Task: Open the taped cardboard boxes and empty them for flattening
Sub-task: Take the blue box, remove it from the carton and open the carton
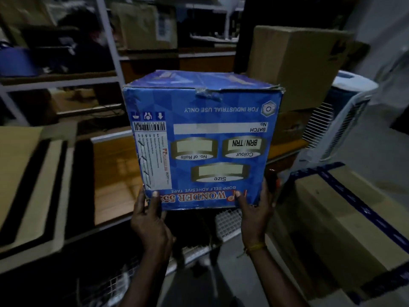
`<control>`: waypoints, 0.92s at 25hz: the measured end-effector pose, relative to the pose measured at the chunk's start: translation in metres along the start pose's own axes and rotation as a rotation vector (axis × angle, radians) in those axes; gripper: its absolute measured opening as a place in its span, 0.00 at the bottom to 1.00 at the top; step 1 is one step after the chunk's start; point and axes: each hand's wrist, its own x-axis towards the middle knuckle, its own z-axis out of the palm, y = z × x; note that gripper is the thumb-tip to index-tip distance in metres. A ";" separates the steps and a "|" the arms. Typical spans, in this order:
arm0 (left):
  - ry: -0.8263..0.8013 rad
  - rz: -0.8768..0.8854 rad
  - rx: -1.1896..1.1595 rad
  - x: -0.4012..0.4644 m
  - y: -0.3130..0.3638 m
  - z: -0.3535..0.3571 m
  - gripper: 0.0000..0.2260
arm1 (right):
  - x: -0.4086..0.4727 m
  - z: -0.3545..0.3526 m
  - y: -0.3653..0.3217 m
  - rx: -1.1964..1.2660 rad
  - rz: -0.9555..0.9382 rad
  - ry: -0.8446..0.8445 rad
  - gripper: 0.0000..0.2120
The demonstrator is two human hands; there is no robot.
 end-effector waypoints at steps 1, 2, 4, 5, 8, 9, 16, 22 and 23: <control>0.035 0.010 -0.012 0.004 0.006 -0.012 0.19 | -0.005 0.012 0.003 0.002 0.015 -0.039 0.34; 0.064 0.016 -0.027 0.008 0.010 -0.023 0.18 | -0.009 0.023 0.006 -0.008 0.026 -0.070 0.34; 0.116 0.035 -0.053 0.016 0.021 -0.042 0.18 | -0.017 0.041 0.015 -0.037 0.038 -0.127 0.35; 0.134 0.049 -0.061 0.018 0.025 -0.048 0.17 | -0.018 0.048 0.017 -0.041 0.041 -0.152 0.35; 0.146 0.112 -0.050 0.026 0.038 -0.051 0.16 | -0.011 0.070 0.014 -0.061 0.035 -0.183 0.35; 0.136 0.144 -0.037 0.030 0.044 -0.047 0.16 | -0.004 0.077 0.012 -0.075 0.010 -0.180 0.34; 0.057 0.537 0.571 0.085 0.085 -0.014 0.27 | 0.043 0.114 -0.012 -0.190 -0.134 -0.444 0.33; -0.114 0.633 0.701 0.106 0.063 -0.014 0.35 | 0.073 0.130 0.001 -0.299 -0.186 -0.504 0.33; -0.123 0.656 0.729 0.109 0.058 -0.013 0.33 | 0.077 0.132 0.004 -0.293 -0.192 -0.495 0.33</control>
